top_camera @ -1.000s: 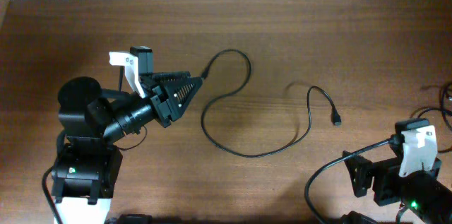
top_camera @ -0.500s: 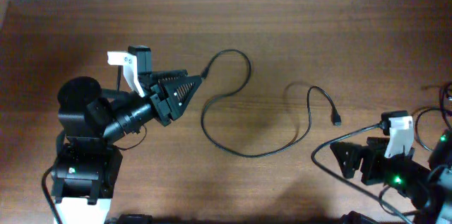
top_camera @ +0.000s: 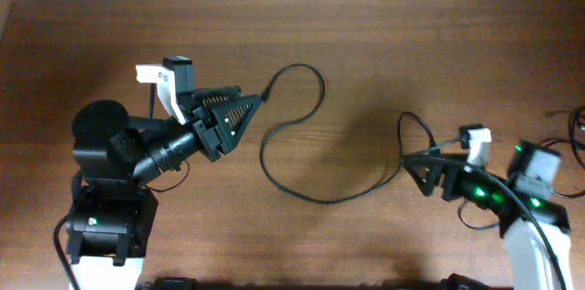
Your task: Untangle cables
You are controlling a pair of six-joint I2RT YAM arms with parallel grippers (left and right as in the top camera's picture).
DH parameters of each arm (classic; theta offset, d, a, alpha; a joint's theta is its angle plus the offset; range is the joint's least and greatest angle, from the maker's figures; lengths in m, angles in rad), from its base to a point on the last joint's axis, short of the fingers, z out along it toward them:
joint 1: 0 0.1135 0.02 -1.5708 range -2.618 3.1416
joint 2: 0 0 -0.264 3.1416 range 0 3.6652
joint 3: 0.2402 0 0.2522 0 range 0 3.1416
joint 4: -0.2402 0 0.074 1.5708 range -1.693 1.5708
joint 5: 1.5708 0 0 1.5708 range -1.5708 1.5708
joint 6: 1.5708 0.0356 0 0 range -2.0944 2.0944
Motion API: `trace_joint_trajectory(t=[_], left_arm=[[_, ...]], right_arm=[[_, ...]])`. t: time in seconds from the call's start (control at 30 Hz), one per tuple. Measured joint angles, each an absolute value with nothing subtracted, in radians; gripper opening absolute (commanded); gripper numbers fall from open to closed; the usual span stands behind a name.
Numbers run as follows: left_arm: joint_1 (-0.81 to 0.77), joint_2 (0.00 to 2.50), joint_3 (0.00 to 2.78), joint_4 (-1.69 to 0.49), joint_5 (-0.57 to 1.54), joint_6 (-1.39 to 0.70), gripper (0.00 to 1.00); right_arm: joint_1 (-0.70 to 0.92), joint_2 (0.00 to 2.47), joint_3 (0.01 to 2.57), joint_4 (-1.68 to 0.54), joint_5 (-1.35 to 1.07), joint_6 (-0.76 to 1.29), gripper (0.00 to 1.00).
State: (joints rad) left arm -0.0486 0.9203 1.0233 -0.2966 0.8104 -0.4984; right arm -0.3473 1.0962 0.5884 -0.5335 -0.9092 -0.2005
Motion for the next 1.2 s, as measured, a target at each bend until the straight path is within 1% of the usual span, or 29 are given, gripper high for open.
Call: trace_joint_trajectory(t=[0.1,0.17,0.23,0.3,0.33,0.8,0.83,0.87,0.9,0.97,1.0,1.13,1.2], left_arm=[[-0.049,0.920,1.025,-0.286,0.810,-0.499,0.57],[-0.049,0.920,1.025,-0.286,0.810,-0.499,0.57],[-0.049,0.920,1.025,-0.287,0.808,-0.499,0.57],[-0.049,0.920,1.025,-0.288,0.808,-0.499,0.57],[-0.049,0.920,1.025,-0.287,0.808,-0.499,0.57],[-0.049,0.920,1.025,-0.281,0.807,-0.499,0.57],[-0.049,0.920,1.025,-0.277,0.808,-0.504,0.57],[-0.049,0.920,1.025,-0.270,0.807,-0.513,0.57],[-0.049,0.920,1.025,-0.260,0.807,-0.518,0.57],[-0.049,0.920,1.025,-0.256,0.807,-0.521,0.57],[-0.049,0.920,1.025,-0.257,0.807,-0.521,0.57],[-0.049,0.920,1.025,-0.258,0.807,-0.522,0.59],[-0.049,0.920,1.025,-0.257,0.807,-0.522,0.59]], right_arm=[[-0.220,1.233,0.586,-0.343,-0.879,-0.162,0.99],[-0.158,1.321,0.586,-0.278,-0.792,-0.112,0.99],[-0.135,1.374,0.585,-0.241,-0.736,-0.074,0.99],[-0.134,1.399,0.584,-0.183,-0.698,-0.043,0.84],[-0.134,1.400,0.583,-0.170,-0.693,-0.034,0.80],[-0.131,1.418,0.583,-0.139,-0.651,-0.022,0.77],[-0.122,1.441,0.583,-0.126,-0.647,-0.022,0.64],[-0.109,1.459,0.583,-0.109,-0.643,-0.022,0.27],[-0.078,1.485,0.583,-0.078,-0.639,-0.020,0.24],[-0.016,1.518,0.582,-0.010,-0.633,-0.005,0.13],[0.015,1.524,0.581,0.033,-0.632,0.015,0.04],[0.036,1.525,0.633,0.072,-0.710,0.056,0.04],[0.036,1.525,0.730,0.078,-0.804,0.060,0.04]])
